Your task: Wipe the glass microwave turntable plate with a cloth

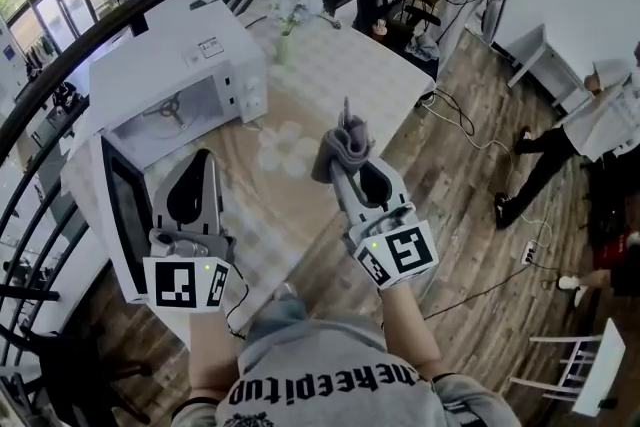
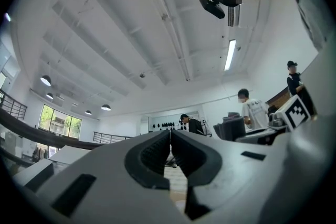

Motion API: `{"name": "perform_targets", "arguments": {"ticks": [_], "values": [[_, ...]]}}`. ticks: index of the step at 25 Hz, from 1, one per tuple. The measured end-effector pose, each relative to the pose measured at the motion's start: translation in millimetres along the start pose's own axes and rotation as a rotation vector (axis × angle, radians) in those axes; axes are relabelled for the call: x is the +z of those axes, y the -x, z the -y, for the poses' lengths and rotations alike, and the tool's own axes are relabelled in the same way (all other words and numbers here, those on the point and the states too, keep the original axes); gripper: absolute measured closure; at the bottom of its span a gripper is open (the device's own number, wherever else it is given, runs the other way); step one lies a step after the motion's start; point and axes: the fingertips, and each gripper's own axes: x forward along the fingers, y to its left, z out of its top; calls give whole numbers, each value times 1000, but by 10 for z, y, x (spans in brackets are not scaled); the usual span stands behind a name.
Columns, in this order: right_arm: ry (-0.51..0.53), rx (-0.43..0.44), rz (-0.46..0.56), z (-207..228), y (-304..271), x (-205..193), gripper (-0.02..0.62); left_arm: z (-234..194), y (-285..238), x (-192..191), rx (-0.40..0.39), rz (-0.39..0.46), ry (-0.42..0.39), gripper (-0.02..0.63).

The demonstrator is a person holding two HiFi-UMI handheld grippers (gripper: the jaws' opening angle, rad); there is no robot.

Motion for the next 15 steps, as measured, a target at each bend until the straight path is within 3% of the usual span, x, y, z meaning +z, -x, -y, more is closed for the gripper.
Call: {"name": "perform_targets", "arguments": {"ticks": [5, 10, 15], "values": [[-99, 30, -32, -75, -200, -187, 499, -148, -50, -113, -5, -15, 5, 595], [-156, 1, -160, -5, -390, -622, 495, -231, -89, -264, -8, -36, 21, 594], [-263, 41, -263, -27, -586, -1007, 497, -281, -126, -390, -2, -58, 24, 595]]}}
